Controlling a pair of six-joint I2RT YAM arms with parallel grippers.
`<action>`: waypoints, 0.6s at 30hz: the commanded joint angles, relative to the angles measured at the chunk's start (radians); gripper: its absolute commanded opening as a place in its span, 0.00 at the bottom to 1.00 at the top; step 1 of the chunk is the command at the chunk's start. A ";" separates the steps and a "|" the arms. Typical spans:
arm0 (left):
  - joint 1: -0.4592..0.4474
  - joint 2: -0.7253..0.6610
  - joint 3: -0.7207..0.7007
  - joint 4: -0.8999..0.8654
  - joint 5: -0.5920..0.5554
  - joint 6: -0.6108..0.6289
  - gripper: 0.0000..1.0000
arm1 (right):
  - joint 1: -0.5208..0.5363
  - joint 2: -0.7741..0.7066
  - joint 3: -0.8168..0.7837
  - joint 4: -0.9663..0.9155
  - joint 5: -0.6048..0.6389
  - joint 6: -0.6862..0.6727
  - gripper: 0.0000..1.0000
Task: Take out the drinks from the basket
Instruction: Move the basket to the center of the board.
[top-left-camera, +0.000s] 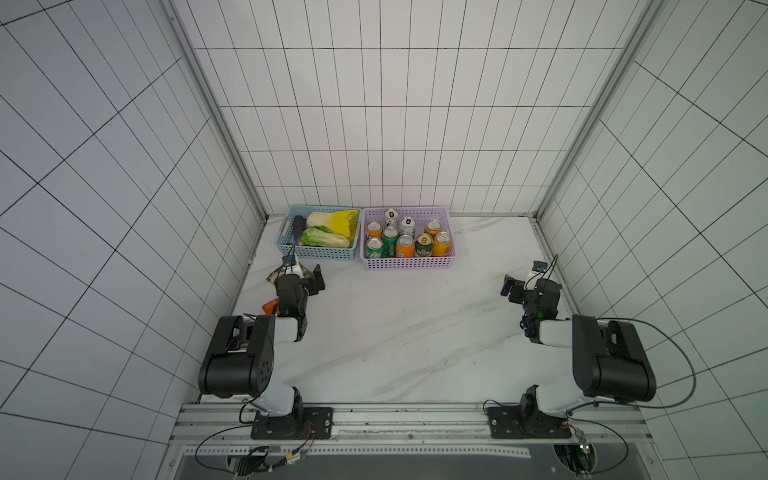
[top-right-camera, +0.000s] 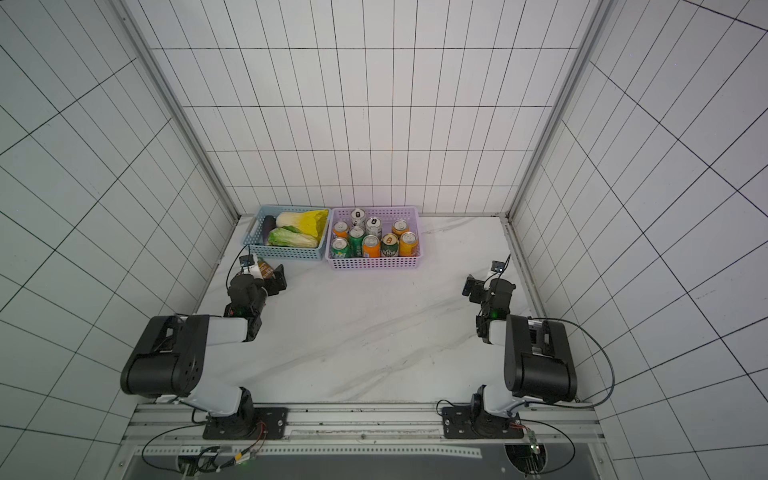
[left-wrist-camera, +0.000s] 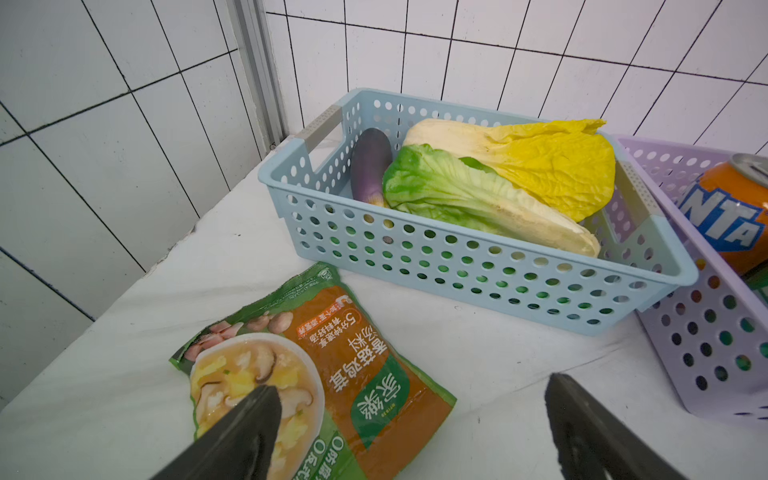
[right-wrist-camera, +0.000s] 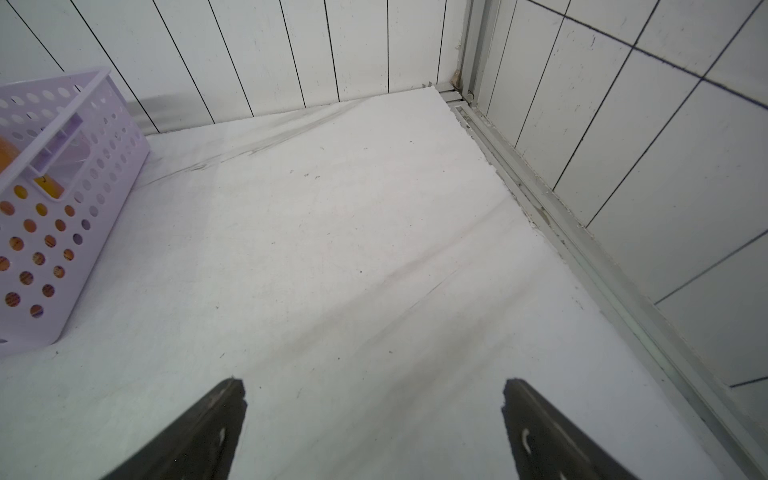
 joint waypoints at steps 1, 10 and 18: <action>-0.004 0.001 0.017 0.001 -0.008 0.011 0.97 | 0.009 0.004 0.014 0.011 0.014 -0.004 0.99; -0.004 0.000 0.018 0.001 -0.014 0.006 0.98 | 0.009 0.004 0.016 0.011 0.014 -0.003 0.99; 0.015 -0.007 0.007 0.013 0.014 -0.012 0.98 | 0.010 0.004 0.018 0.006 0.015 -0.005 0.99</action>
